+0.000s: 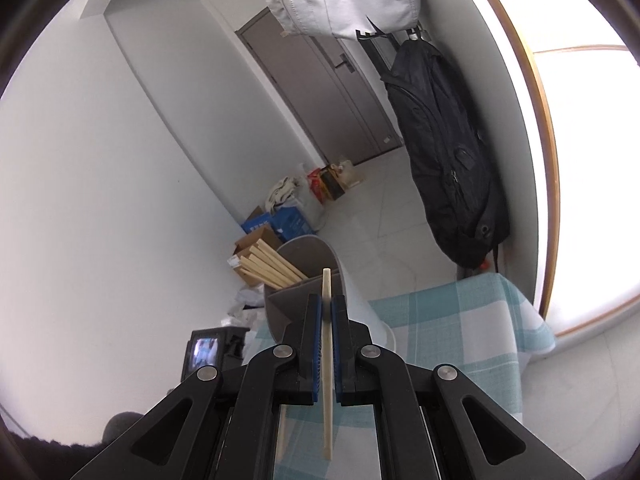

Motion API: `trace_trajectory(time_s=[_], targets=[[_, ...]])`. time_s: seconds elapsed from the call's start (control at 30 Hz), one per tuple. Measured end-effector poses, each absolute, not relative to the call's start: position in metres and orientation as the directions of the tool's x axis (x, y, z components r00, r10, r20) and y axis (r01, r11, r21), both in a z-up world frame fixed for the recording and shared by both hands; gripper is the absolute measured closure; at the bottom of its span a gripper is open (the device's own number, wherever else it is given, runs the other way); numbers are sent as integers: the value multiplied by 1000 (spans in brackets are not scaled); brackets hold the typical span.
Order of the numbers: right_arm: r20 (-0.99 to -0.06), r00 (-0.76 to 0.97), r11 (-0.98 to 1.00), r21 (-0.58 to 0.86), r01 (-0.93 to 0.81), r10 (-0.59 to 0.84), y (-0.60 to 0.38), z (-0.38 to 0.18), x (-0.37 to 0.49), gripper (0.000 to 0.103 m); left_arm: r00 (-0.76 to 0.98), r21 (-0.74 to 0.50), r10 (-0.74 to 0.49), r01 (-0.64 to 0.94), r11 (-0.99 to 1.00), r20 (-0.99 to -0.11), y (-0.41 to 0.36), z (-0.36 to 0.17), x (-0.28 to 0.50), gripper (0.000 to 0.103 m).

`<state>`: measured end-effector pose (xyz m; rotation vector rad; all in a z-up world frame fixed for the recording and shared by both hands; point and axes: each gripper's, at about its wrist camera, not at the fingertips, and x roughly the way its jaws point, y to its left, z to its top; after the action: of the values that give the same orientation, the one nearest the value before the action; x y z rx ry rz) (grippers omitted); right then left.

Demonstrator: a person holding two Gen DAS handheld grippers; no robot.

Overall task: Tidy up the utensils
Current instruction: 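Raise both held chopsticks upright above the white utensil holder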

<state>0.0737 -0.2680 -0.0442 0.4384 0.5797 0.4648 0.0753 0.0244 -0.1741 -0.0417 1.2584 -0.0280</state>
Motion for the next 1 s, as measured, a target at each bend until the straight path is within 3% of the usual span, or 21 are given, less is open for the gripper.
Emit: trace_trajectory(time_s=[0.2,0.4,0.53,0.67,0.8,0.87,1.0], targets=[[-427,726,804,516,-295,540,-260,-52,72,99,227,-158,-181,113,981,-957,12,-171,45,101],[-426,725,809,499,-310,541,-255,-52,69,99,184,-150,-165,94,984,-969,3,-169,59,100],[-429,728,812,497,-305,535,-257,-53,67,99,209,-128,-150,115,985,-966,-8,-168,70,84],[-426,734,814,500,-296,529,-260,-53,67,99,248,-17,-55,154,988,-967,-27,-170,81,80],[-423,740,815,501,-291,524,-262,-53,66,99,274,-9,-48,141,990,-960,-29,-170,89,83],[-424,741,816,500,-289,522,-262,-53,66,99,280,-18,-55,132,991,-958,-28,-170,90,101],[-424,742,819,497,-288,519,-262,-53,66,99,312,-37,-73,119,992,-947,-15,-163,88,101]])
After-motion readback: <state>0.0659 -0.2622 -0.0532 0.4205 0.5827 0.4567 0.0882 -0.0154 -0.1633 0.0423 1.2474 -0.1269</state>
